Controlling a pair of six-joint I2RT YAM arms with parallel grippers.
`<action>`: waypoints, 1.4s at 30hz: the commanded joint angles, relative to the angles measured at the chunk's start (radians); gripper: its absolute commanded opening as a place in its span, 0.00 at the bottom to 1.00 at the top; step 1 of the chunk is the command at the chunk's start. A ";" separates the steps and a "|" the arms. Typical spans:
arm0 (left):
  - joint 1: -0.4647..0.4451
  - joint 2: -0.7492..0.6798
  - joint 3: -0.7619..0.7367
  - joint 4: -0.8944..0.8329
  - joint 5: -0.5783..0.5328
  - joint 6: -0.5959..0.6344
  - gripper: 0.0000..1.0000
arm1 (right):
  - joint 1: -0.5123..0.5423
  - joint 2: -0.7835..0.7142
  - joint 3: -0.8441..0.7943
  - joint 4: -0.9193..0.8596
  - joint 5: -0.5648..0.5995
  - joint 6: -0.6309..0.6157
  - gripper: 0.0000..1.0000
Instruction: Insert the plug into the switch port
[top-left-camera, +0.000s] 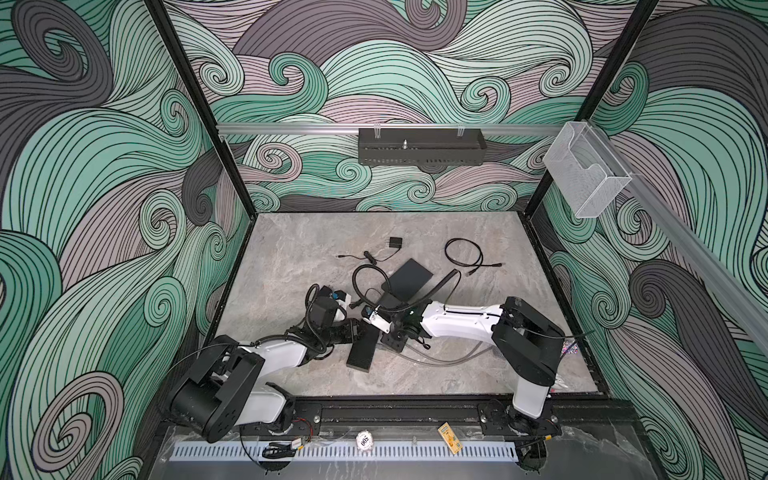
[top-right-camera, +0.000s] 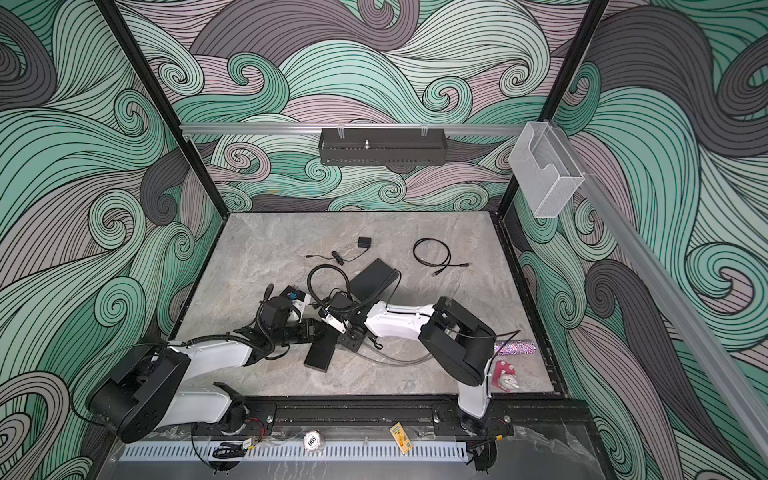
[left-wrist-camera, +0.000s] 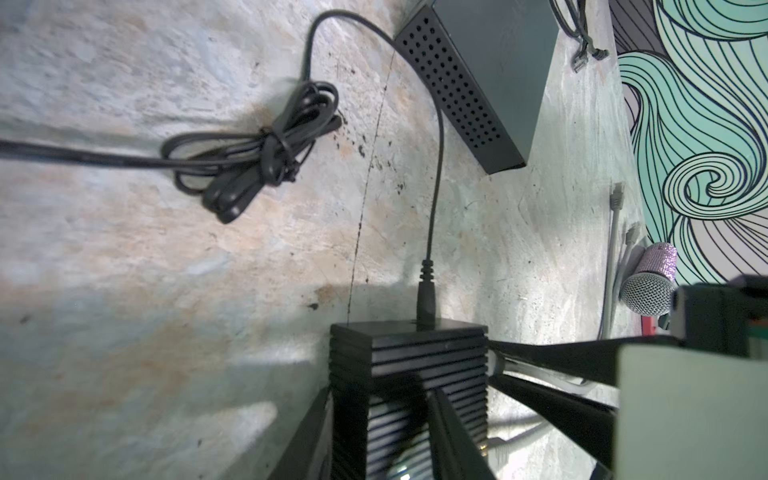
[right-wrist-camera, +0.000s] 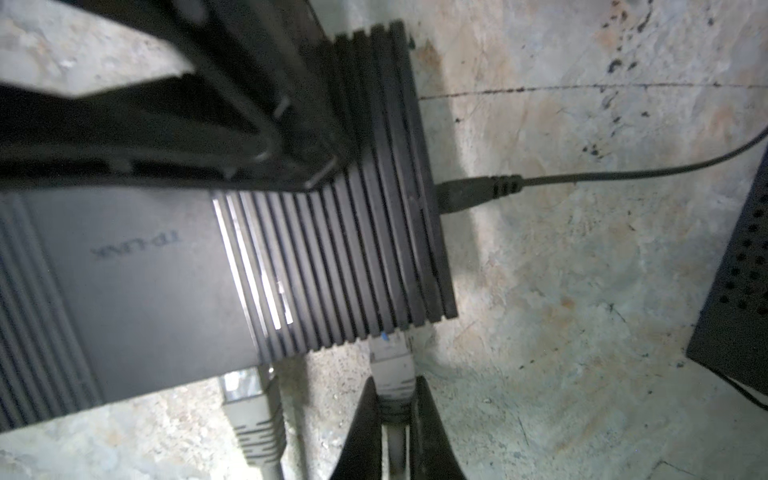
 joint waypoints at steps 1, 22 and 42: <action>-0.071 0.015 -0.007 0.020 0.252 -0.026 0.35 | 0.032 0.019 0.070 0.414 -0.249 -0.031 0.00; -0.082 -0.016 -0.008 -0.015 0.230 -0.030 0.36 | 0.015 -0.023 -0.107 0.658 -0.260 -0.048 0.00; -0.048 -0.408 0.303 -0.611 -0.301 -0.067 0.80 | -0.013 -0.008 -0.117 0.321 -0.109 0.092 0.05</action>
